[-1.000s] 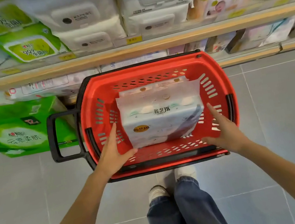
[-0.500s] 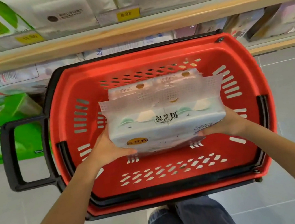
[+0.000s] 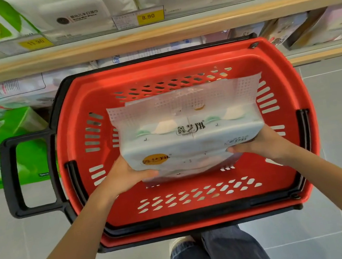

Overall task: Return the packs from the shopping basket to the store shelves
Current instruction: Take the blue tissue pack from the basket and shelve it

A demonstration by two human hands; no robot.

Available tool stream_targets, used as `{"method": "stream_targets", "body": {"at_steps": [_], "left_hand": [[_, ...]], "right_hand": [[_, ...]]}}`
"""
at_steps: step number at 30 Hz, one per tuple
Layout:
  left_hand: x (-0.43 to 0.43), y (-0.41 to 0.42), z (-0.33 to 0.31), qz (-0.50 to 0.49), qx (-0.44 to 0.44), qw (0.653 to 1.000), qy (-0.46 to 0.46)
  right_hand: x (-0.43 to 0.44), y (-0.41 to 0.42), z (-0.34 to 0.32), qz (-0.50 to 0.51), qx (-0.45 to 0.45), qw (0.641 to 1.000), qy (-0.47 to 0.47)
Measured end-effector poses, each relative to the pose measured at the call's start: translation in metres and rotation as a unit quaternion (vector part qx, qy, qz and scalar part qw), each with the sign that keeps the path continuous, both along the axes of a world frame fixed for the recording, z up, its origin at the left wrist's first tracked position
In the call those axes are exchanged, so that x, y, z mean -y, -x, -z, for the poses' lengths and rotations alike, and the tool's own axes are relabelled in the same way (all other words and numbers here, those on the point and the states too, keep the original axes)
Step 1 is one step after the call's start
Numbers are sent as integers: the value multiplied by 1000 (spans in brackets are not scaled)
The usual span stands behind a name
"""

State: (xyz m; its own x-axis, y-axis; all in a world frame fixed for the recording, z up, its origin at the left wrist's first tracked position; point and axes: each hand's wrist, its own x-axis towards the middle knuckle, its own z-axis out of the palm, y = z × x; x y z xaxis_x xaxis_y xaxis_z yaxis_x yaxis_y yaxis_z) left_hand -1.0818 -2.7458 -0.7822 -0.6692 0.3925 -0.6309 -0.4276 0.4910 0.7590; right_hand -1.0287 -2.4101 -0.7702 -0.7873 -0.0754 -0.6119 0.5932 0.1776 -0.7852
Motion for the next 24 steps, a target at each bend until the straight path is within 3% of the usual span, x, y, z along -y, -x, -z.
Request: {"method": "stream_targets", "body": {"at_steps": [4, 9, 14, 24], "left_hand": [[4, 10, -30, -43, -7, 999, 7], [8, 27, -95, -42, -95, 995, 3], [5, 34, -170, -132, -156, 978, -41], [16, 38, -326, -225, -243, 936, -118]], "right_hand": [[1, 7, -27, 55, -17, 998, 3], [8, 22, -81, 84, -59, 995, 20], [18, 36, -152, 104, -129, 986, 1], [39, 41, -305, 52, -271, 961, -16]]}}
